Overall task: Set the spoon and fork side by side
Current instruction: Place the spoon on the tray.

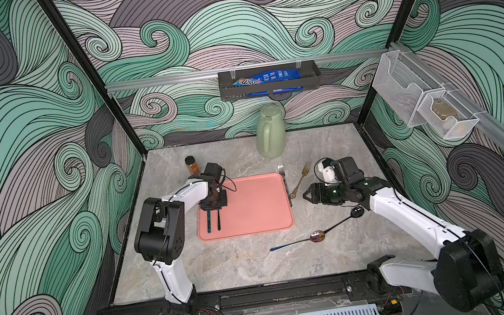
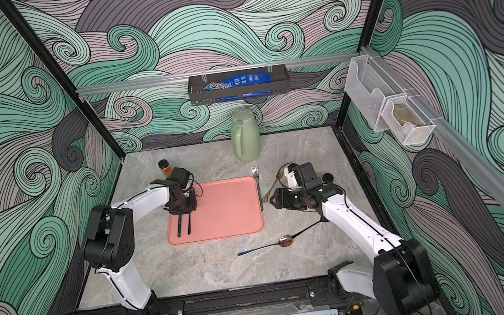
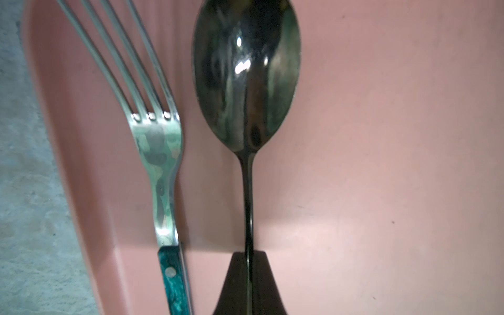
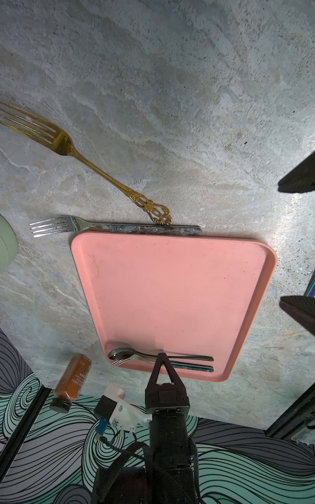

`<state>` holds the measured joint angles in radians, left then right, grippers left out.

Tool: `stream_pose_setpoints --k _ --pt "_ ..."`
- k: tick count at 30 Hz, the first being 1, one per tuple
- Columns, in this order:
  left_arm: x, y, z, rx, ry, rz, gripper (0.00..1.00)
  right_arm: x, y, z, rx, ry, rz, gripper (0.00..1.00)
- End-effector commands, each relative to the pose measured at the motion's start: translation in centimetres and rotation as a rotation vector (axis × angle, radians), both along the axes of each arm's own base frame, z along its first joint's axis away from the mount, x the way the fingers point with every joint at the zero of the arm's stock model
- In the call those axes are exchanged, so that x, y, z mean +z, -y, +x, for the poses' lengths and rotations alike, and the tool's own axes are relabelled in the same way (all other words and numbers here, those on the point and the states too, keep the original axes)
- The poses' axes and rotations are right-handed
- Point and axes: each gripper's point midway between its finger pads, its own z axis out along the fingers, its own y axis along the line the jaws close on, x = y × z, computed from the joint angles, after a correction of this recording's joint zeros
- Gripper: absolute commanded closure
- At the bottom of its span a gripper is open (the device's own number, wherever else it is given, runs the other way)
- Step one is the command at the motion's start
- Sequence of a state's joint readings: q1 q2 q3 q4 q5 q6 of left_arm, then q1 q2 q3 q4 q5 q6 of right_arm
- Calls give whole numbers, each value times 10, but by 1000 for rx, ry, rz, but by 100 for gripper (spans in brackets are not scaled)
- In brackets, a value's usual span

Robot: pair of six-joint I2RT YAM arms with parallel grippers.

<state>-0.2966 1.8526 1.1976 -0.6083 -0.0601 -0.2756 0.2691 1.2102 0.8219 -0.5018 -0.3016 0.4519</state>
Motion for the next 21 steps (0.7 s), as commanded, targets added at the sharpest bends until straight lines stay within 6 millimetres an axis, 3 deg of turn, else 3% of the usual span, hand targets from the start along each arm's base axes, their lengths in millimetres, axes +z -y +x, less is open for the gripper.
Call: stream_pose_setpoints --k 1,11,17,21 --pt "3 -5 5 29 -2 12 100 8 -2 2 12 16 5 35" --pt "10 -8 -4 41 23 7 100 6 2 0 4 16 -8 34" --pt "3 -5 -5 48 36 -21 99 11 9 1 -7 26 -20 35" --pt "5 -8 -5 58 34 -7 88 17 14 0 -19 42 -17 34"
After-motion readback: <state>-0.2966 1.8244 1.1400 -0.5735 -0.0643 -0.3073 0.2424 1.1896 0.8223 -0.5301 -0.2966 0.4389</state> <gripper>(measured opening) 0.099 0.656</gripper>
